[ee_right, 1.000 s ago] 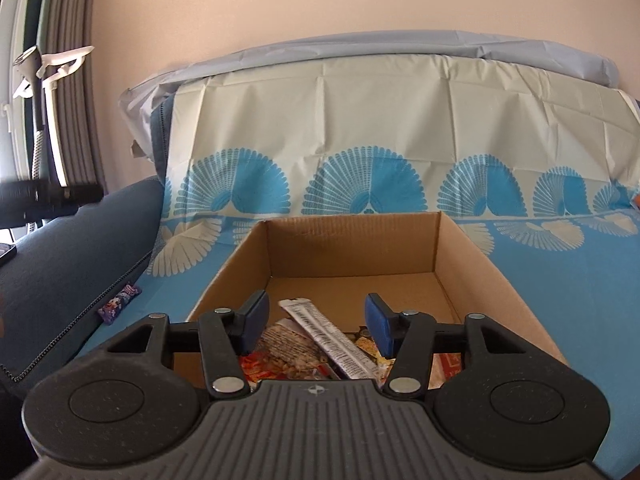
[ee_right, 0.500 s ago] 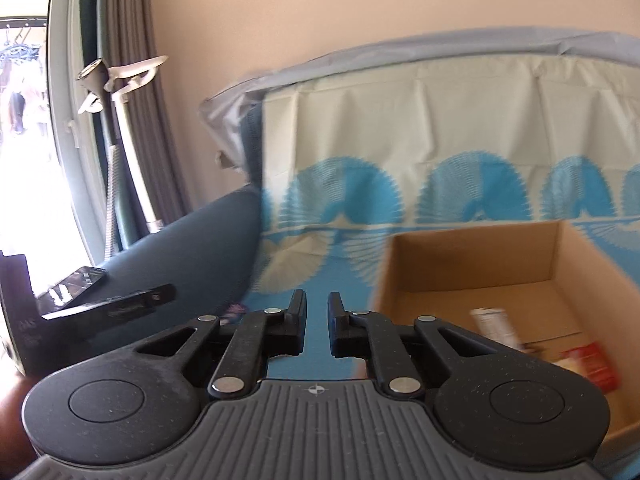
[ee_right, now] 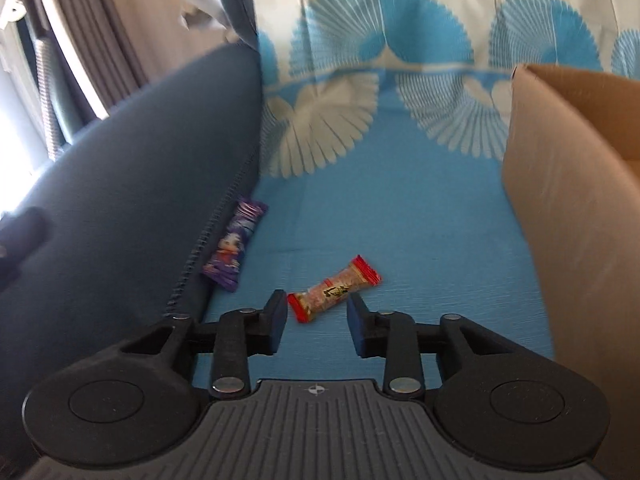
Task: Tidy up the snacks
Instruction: 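Move both tools to the purple candy and red-wrapped candy on the sofa, then grasp the purple cow-print candy with the left tool, then grasp the small red-wrapped candy with the right tool while the left holds the purple candy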
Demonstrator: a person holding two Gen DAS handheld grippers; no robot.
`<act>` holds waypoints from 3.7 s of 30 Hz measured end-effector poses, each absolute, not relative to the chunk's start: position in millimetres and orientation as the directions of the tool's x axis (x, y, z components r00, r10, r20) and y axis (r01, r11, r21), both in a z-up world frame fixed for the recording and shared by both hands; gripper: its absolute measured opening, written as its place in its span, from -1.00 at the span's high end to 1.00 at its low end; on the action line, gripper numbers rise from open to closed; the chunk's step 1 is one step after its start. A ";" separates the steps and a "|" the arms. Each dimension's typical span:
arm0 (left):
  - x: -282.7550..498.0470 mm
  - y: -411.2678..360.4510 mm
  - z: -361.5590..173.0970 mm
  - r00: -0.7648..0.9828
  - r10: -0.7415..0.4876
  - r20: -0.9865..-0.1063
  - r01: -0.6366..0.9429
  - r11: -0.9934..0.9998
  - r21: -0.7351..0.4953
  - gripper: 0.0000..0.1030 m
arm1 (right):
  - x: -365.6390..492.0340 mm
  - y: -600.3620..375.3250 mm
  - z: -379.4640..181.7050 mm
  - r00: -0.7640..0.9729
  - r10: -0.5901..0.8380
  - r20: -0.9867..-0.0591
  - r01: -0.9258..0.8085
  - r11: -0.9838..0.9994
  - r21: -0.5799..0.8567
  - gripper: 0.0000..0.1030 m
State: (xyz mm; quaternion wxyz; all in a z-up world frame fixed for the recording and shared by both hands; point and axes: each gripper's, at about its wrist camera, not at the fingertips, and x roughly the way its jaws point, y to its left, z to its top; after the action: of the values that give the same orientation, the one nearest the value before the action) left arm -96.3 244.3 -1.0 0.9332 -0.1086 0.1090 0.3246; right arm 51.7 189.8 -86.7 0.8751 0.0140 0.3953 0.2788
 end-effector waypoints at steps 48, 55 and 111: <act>113.2 244.8 -128.8 0.416 0.786 -0.458 -0.534 0.618 0.576 0.01 | -2.1 99.1 -106.8 0.503 0.499 -0.706 -0.633 0.769 0.092 0.64; 125.0 265.7 -136.4 0.356 0.788 -0.503 -0.554 0.611 0.565 0.63 | -1.6 99.7 -108.4 0.497 0.503 -0.708 -0.639 0.764 0.094 0.64; 14.1 246.3 -84.4 0.386 0.009 -0.923 -0.436 0.883 -0.173 0.27 | -26.6 80.3 -100.3 0.447 0.560 -0.698 -0.716 0.692 0.096 0.38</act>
State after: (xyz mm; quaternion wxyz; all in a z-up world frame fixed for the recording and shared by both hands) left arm 14.1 246.3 -84.4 0.8083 -0.1988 0.5367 0.1378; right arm -26.6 80.3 -100.3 0.8440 -0.1066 0.3655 0.3778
